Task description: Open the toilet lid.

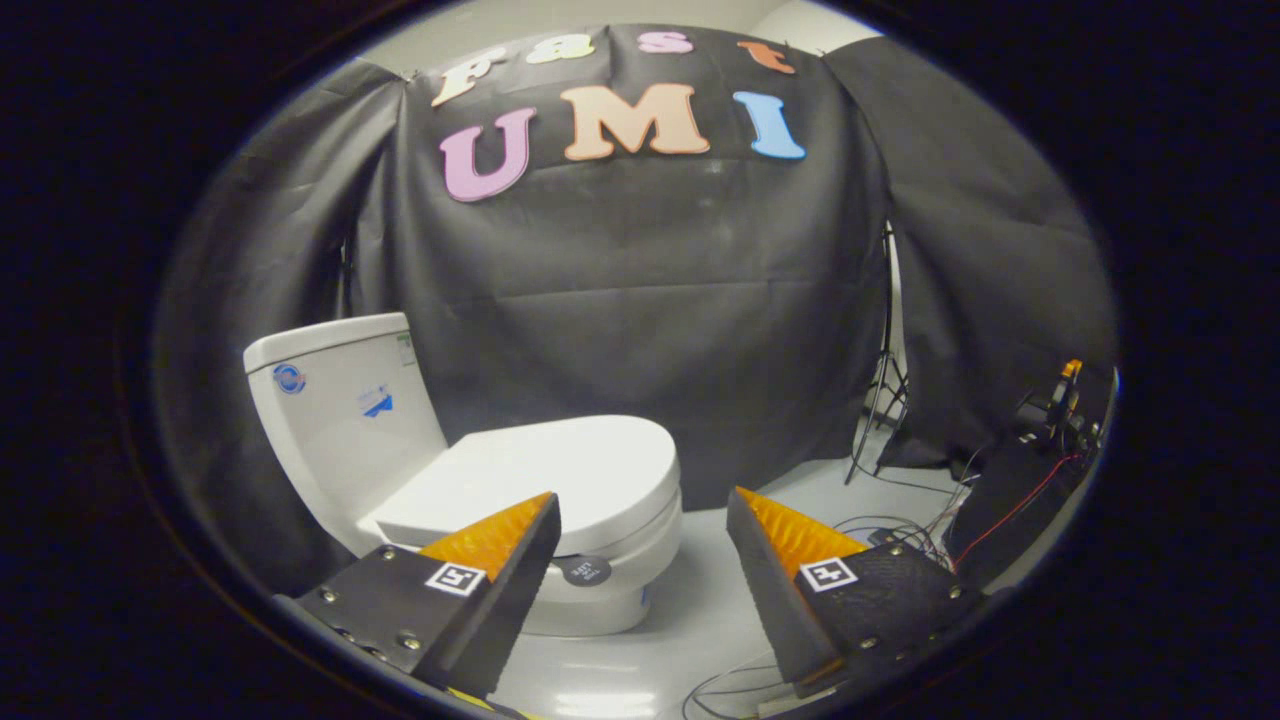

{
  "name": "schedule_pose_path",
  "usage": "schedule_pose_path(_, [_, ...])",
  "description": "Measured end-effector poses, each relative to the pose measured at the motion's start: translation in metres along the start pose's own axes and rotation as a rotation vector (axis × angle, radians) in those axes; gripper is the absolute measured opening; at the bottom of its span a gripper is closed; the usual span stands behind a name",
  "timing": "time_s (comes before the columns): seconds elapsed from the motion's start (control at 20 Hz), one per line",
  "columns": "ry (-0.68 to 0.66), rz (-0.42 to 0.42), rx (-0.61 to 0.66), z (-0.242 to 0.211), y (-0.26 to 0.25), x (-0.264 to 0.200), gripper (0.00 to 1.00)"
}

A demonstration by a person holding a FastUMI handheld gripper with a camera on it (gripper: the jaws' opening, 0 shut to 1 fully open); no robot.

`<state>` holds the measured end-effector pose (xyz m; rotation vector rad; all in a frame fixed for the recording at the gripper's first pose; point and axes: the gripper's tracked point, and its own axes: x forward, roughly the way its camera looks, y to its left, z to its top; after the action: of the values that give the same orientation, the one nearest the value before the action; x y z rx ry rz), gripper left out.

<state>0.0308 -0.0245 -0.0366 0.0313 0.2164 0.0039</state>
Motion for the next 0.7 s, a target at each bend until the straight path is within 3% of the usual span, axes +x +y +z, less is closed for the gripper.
schedule_pose_path(0.2, [0.029, 0.064, 0.103, 0.008, 0.004, 0.010, 0.99])
schedule_pose_path(0.45, [0.190, 0.142, 0.260, -0.017, 0.018, 0.028, 0.99])
schedule_pose_path(0.7, [0.297, 0.088, 0.301, -0.055, 0.007, 0.044, 0.99])
